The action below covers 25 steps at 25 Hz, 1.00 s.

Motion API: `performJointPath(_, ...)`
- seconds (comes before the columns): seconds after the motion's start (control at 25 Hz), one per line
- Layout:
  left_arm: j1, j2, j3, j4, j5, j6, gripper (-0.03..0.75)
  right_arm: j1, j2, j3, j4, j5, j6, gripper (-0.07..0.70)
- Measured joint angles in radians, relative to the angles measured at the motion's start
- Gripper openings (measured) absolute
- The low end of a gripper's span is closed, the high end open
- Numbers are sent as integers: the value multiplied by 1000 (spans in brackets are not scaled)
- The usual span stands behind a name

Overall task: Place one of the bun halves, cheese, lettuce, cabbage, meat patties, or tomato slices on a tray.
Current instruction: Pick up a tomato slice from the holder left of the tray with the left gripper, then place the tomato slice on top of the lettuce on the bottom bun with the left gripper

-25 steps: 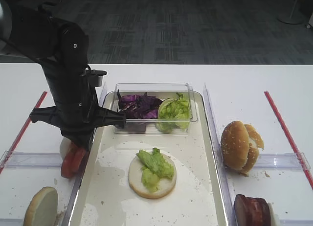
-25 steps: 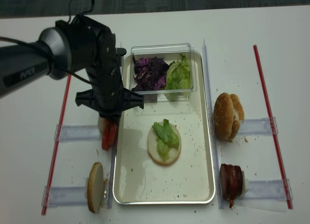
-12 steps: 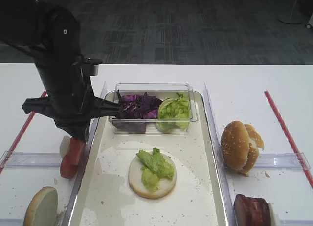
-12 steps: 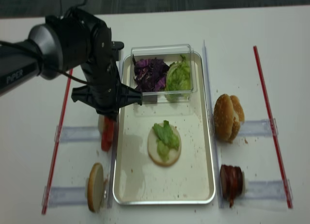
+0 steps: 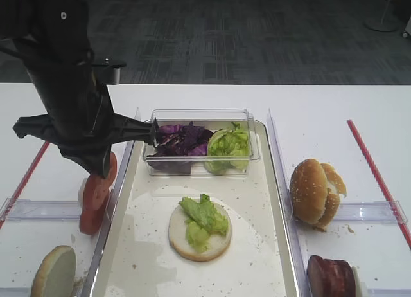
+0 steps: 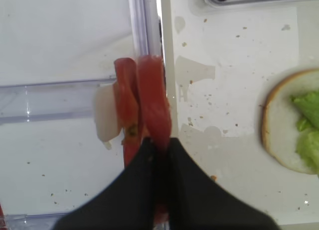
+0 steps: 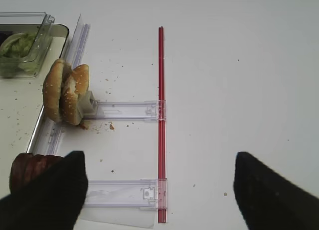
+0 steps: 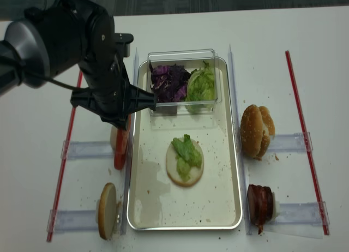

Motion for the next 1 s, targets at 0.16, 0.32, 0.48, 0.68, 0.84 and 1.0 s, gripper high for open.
performJointPath(0.16, 0, -6, 0, -50, 9, 55, 2, 0, 0, 0, 0, 0, 0, 615)
performJointPath(0.32, 0, -8, 0, -168, 9, 168, 2, 0, 0, 0, 0, 0, 0, 615)
performJointPath(0.48, 0, -8, 0, -311, 9, 294, 2, 0, 0, 0, 0, 0, 0, 615)
performJointPath(0.68, 0, -8, 0, -520, 9, 469, 1, 0, 0, 0, 0, 0, 0, 615)
performJointPath(0.84, 0, -8, 0, -681, 9, 583, 1, 0, 0, 0, 0, 0, 0, 615)
performJointPath(1.0, 0, -8, 0, -804, 9, 664, 1, 0, 0, 0, 0, 0, -2, 615)
